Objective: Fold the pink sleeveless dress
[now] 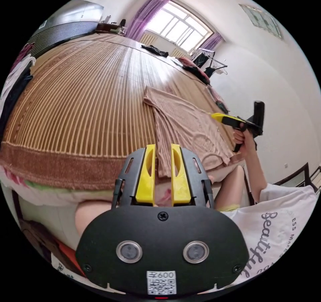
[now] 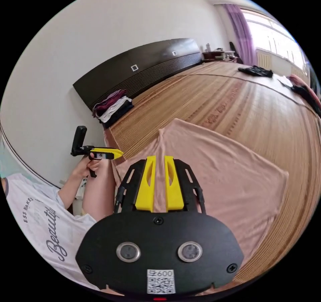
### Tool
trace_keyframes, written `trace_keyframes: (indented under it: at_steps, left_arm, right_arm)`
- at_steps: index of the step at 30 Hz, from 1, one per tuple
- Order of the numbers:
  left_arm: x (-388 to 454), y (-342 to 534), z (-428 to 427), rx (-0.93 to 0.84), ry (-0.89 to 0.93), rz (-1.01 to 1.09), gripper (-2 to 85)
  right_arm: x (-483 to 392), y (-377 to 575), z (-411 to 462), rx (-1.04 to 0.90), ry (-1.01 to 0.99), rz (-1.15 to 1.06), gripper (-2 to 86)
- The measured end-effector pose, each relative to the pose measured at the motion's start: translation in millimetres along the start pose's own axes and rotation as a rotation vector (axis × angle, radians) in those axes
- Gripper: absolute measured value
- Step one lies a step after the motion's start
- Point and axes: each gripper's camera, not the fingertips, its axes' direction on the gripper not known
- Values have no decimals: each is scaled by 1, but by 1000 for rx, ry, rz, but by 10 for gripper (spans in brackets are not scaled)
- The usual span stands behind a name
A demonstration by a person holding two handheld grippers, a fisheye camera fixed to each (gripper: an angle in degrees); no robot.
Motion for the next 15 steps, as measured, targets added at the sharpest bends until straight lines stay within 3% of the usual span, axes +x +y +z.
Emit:
trace_keyframes:
  at_steps: [4,10,15]
  left_arm:
    - [3,21,9,-38,-66,-11,73]
    - [-15,33,6,6,-29,-83,57]
    - [-26,37,4,32,7,-118,48]
  right_arm:
    - [60,92,-85,55,177,212,20]
    - [131,170,-153,111,183,462,49]
    - [141,191,-163,188,179,512,54]
